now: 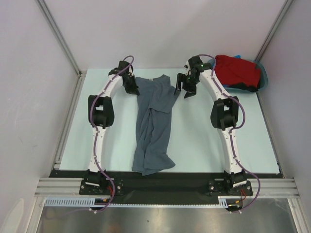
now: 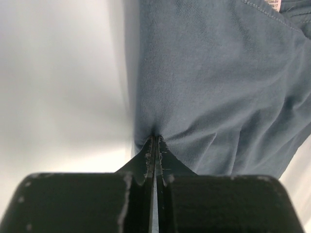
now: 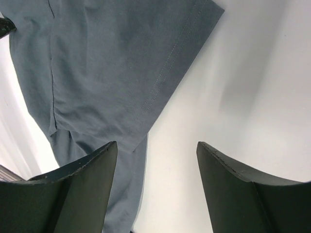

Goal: Fold and stack the t-shirts
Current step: Fold the tshirt

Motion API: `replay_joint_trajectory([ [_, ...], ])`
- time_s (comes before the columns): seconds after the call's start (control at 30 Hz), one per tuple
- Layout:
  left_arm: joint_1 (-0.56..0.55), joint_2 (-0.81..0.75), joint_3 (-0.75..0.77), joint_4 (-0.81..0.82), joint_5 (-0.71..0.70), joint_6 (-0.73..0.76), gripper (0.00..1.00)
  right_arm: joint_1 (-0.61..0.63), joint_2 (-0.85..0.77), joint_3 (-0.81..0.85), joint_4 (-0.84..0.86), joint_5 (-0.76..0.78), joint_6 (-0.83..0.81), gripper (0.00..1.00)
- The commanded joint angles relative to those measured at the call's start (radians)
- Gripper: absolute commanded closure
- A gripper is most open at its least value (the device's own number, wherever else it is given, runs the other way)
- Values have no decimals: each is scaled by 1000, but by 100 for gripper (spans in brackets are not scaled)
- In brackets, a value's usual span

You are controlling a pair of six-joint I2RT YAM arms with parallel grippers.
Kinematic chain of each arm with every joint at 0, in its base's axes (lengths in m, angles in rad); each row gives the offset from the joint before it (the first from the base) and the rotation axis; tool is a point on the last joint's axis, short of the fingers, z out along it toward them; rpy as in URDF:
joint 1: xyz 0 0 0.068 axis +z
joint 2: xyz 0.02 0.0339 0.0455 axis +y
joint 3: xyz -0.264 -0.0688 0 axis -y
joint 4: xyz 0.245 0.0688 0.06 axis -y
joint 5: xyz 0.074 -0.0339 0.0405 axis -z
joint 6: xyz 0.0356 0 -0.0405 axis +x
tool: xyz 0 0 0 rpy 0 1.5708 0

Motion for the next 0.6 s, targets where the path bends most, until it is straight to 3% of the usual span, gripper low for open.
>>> replay_joint_trajectory([
  [0.0, 11, -13, 36, -44, -74, 26, 100, 0, -57, 43, -10, -16, -5, 27],
  [0.57, 120, -63, 10, -29, -59, 45, 100, -1, -37, 41, -9, -44, 7, 28],
])
